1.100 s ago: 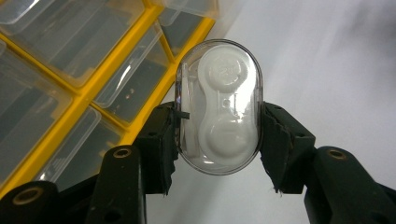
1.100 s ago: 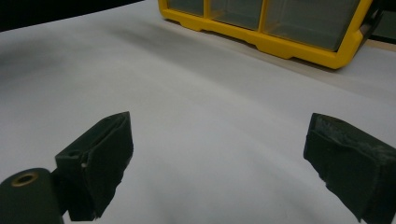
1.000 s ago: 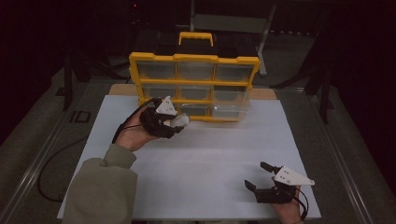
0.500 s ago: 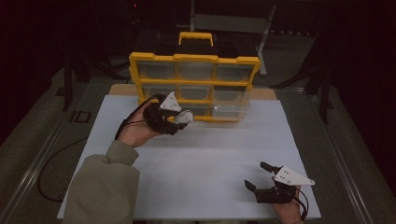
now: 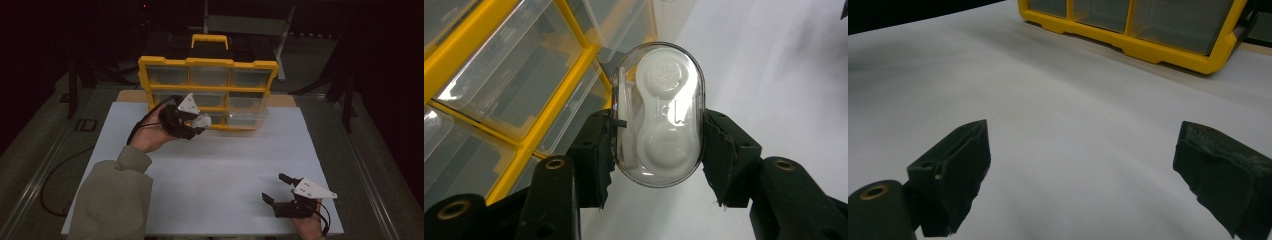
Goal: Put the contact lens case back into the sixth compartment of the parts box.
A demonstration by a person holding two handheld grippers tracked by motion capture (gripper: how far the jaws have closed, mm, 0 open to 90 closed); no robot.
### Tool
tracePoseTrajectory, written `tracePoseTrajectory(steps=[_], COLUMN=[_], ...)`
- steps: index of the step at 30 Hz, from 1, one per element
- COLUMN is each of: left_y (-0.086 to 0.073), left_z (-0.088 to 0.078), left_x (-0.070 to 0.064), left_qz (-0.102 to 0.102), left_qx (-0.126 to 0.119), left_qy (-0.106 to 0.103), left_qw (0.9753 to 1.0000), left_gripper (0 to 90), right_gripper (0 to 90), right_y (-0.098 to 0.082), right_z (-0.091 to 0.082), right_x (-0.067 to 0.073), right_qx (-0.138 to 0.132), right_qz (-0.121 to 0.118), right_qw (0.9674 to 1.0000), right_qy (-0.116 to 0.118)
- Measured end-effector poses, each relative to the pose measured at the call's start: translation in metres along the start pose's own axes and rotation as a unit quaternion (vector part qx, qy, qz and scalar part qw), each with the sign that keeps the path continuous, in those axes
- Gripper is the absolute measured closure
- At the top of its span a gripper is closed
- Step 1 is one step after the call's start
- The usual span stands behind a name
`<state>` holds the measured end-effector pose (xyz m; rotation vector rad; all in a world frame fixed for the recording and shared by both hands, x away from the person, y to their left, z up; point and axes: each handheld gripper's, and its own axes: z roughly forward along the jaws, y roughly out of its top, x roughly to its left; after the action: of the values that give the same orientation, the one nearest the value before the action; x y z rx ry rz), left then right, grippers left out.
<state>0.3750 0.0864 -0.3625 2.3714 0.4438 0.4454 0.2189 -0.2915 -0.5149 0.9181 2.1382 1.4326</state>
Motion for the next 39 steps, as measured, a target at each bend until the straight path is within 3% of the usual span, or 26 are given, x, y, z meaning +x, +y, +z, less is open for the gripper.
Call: tracePoseTrajectory(steps=[39], left_y=[0.056], left_z=[0.015], left_x=[0.013], left_qz=[0.020], left_qx=[-0.008], left_qy=[-0.006], left_qw=[0.9997], left_gripper=[49.6], right_gripper=[8.0], right_y=[0.000], right_z=[0.000], right_x=[-0.001], right_qx=[-0.003], right_qz=[0.006], right_qw=[1.0000], right_qy=[0.002])
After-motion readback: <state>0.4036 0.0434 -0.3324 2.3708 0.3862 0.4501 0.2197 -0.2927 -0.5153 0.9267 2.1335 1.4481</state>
